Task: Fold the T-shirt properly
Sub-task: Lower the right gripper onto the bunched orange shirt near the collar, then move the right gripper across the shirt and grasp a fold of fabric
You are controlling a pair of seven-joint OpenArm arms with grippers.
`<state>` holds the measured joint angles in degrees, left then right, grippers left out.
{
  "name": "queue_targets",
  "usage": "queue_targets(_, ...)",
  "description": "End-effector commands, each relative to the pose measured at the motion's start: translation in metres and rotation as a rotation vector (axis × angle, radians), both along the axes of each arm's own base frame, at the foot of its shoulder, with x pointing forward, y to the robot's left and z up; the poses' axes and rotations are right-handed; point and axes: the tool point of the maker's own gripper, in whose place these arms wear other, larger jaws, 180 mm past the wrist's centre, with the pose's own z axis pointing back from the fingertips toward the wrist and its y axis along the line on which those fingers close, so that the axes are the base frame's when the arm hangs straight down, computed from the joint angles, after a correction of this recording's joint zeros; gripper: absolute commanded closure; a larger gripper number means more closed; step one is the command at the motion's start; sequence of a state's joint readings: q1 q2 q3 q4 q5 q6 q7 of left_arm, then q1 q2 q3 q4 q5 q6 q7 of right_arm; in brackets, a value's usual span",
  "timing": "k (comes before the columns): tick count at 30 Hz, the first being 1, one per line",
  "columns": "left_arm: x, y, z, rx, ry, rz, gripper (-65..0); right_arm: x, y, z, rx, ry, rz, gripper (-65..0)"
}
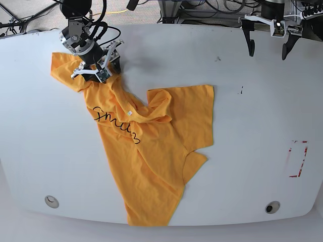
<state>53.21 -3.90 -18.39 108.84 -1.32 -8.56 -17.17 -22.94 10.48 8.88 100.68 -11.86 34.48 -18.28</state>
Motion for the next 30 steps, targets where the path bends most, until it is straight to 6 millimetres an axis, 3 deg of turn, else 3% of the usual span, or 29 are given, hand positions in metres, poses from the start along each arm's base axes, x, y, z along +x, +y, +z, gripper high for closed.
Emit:
queue_targets(1,0.0,0.001,0.008,0.007,-0.028,-0.003,-56.5,0.01,0.001,0.018,0.002,-0.061,0.005,-32.0)
queue_targets(7,0.0,0.001,0.008,0.007,-0.028,-0.003,-56.5,0.013,0.003,0.024,0.002,-0.081,0.011,-32.5)
queue_targets(10,0.001,0.001,0.008,0.006,-0.028,-0.003,-56.5,0.018,0.01,0.039,0.011,-0.124,0.031,-32.7)
queue_targets(17,0.001,0.001,0.008,0.006,-0.03,-0.003,-56.5,0.042,0.043,0.072,0.042,-0.231,0.103,-33.3)
queue_targets(19,0.001,0.001,0.008,0.006,-0.03,-0.003,-56.5,0.046,0.054,0.077,0.054,-0.247,0.133,-38.4)
queue_targets(20,0.001,0.0,0.008,0.004,-0.03,-0.004,-56.5,0.048,0.063,0.079,0.064,-0.255,0.155,-45.0)
queue_targets(24,0.001,0.001,0.008,0.007,-0.03,-0.002,-56.5,0.05,0.092,0.084,0.096,-0.269,0.228,-59.6)
queue_targets(30,0.001,0.002,0.008,0.008,-0.029,-0.001,-56.5,0.049,0.124,0.091,0.13,-0.287,0.315,-59.8)
